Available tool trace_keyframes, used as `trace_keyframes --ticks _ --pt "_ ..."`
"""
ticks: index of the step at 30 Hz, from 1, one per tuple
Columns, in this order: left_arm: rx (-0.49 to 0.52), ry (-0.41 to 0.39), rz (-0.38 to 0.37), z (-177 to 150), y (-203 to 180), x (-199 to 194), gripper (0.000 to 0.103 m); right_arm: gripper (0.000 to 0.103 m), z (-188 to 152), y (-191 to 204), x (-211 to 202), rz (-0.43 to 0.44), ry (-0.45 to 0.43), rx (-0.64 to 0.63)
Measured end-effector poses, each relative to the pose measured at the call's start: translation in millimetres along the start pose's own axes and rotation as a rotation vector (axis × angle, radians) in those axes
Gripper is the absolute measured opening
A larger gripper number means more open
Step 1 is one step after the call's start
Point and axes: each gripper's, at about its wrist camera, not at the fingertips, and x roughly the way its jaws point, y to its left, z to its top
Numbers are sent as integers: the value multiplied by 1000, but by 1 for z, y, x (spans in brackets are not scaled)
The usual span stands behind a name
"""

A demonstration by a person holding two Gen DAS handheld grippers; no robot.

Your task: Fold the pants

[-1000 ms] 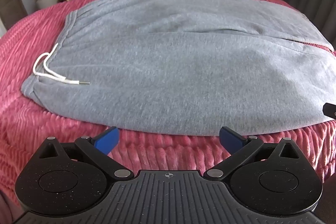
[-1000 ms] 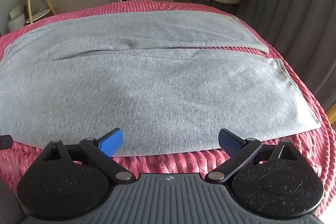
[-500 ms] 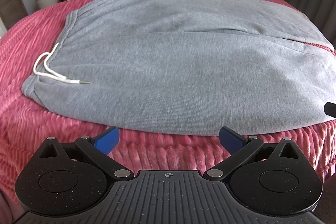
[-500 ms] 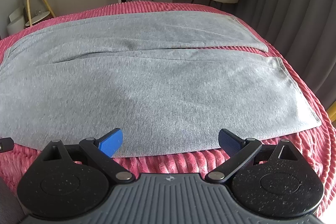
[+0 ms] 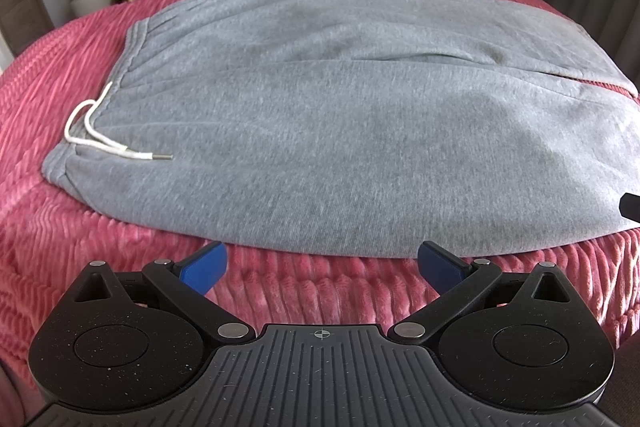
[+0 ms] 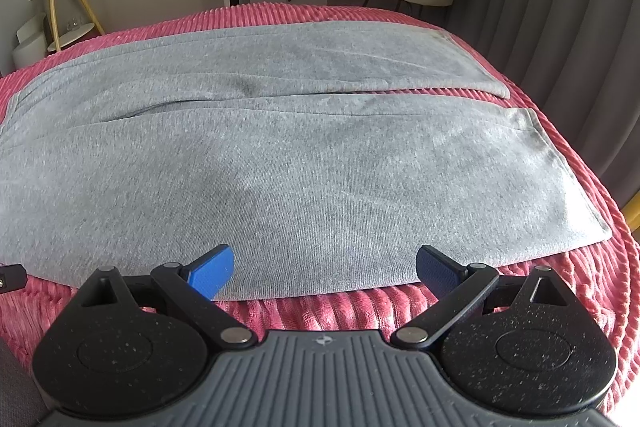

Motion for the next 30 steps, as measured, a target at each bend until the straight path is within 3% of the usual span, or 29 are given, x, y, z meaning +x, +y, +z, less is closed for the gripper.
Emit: trace_keyframes --ticks 30 --pt "0 5 1 -1 0 0 103 98 0 -1 -1 2 -2 17"
